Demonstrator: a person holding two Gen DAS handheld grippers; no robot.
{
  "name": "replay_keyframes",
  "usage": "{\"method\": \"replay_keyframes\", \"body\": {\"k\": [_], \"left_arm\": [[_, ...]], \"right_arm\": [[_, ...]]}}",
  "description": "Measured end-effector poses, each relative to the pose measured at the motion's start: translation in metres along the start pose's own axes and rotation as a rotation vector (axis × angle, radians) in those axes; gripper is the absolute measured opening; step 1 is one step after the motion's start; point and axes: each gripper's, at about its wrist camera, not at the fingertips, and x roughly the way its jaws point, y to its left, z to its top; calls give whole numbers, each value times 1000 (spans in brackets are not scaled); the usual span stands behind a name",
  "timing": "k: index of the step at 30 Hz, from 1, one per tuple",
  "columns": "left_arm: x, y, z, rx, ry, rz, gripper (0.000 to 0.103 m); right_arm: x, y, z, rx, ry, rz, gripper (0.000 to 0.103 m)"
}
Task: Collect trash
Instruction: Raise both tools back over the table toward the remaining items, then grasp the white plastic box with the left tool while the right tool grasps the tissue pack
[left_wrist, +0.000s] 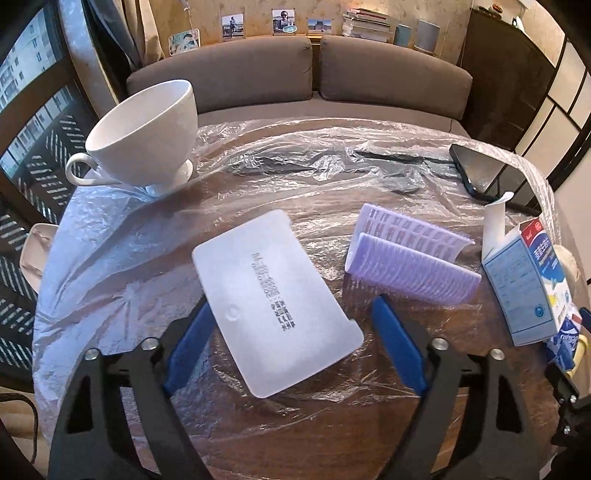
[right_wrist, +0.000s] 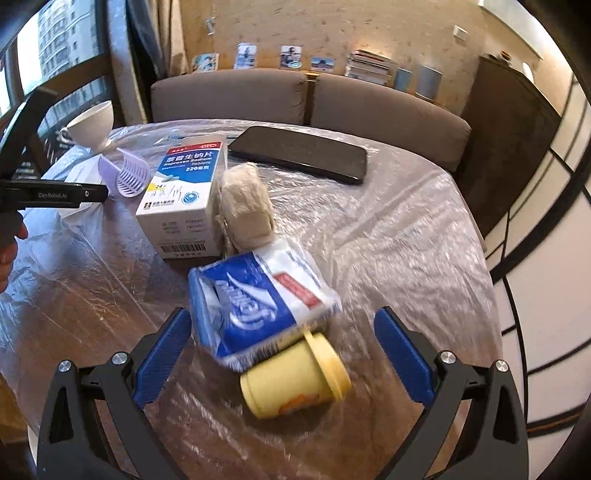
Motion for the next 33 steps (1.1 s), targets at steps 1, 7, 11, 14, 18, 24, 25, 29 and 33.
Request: {"method": "replay_keyframes", "body": {"k": [1,7,11,14,18,24,25,29,33], "left_arm": [[0,1,0,2,-2,-2,80],[-5,1,-1,35,-6,-22,64],[-6,5,-5,42,-14,-31,63],[-10,8,-13,47,-18,-44,63],[-16,16,-22,46,-19,-67,63],[-33,22,-39,43,-30,-92,61],[-35,23,-40,40,-32,-96,60],[-45,25,-52,38,-30,-113,57],[-45,20,-61,86,-22,-91,56]], "right_arm": [[2,0,4,-4,8,14,98],[10,-7,11,22,56,100,77],[8,-10,14,27,55,121,62],[4,-12,14,53,48,146,59],[-8,-15,14,71,24,158,59],[-30,-12,13,94,-7,186,59],[-35,-10,12,95,-13,195,59],[-46,-2,10,87,-20,221,59],[-51,7,6,69,-12,232,59]]}}
